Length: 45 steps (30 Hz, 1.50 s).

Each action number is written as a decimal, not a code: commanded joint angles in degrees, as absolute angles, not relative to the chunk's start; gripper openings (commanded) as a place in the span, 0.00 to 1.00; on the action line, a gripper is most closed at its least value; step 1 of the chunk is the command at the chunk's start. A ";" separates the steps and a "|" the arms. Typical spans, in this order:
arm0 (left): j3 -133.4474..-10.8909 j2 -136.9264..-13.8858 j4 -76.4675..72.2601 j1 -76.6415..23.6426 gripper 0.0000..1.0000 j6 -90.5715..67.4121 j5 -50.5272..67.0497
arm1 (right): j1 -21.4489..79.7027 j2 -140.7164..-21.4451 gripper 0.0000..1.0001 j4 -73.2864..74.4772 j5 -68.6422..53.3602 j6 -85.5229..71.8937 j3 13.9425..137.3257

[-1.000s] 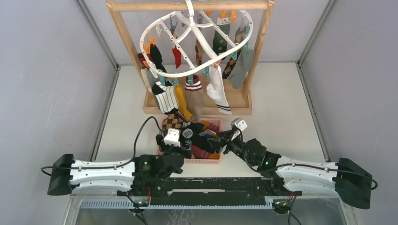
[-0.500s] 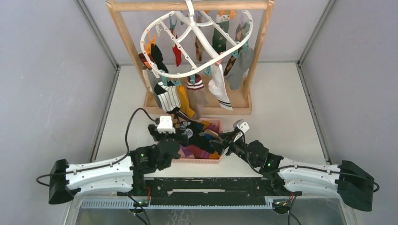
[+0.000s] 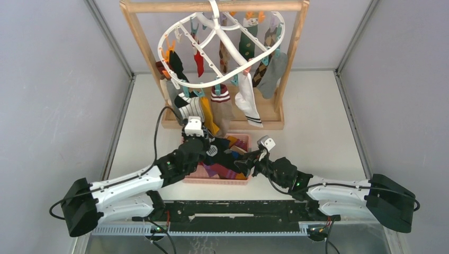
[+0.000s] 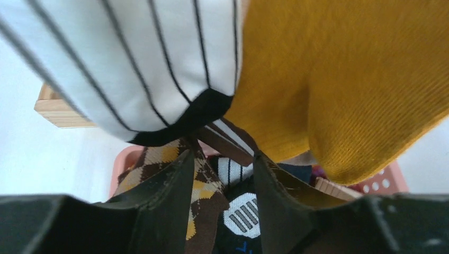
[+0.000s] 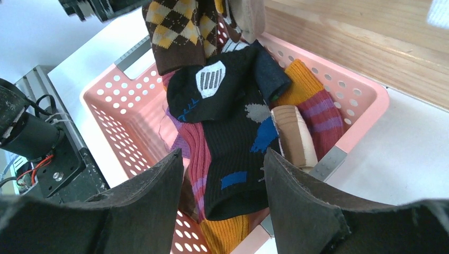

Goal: Remove the socks clipped to the hanger
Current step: Adjust the sock in the bin.

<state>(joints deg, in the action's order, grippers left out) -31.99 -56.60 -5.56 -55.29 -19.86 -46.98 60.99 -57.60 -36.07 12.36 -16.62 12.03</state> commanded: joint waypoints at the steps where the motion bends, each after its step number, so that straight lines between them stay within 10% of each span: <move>1: -32.33 -60.10 -10.06 -54.07 0.46 -18.90 -42.33 | 60.49 -57.30 0.65 -39.33 11.62 -16.35 11.89; 45: -24.99 -76.08 -14.78 -51.58 0.56 -29.91 -38.89 | 59.42 -59.23 0.65 -40.89 9.84 -15.82 12.36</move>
<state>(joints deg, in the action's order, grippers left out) -25.08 -72.93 -12.95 -49.30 -27.44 -39.22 59.68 -58.83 -37.71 9.98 -16.38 11.88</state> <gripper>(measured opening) 0.561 0.652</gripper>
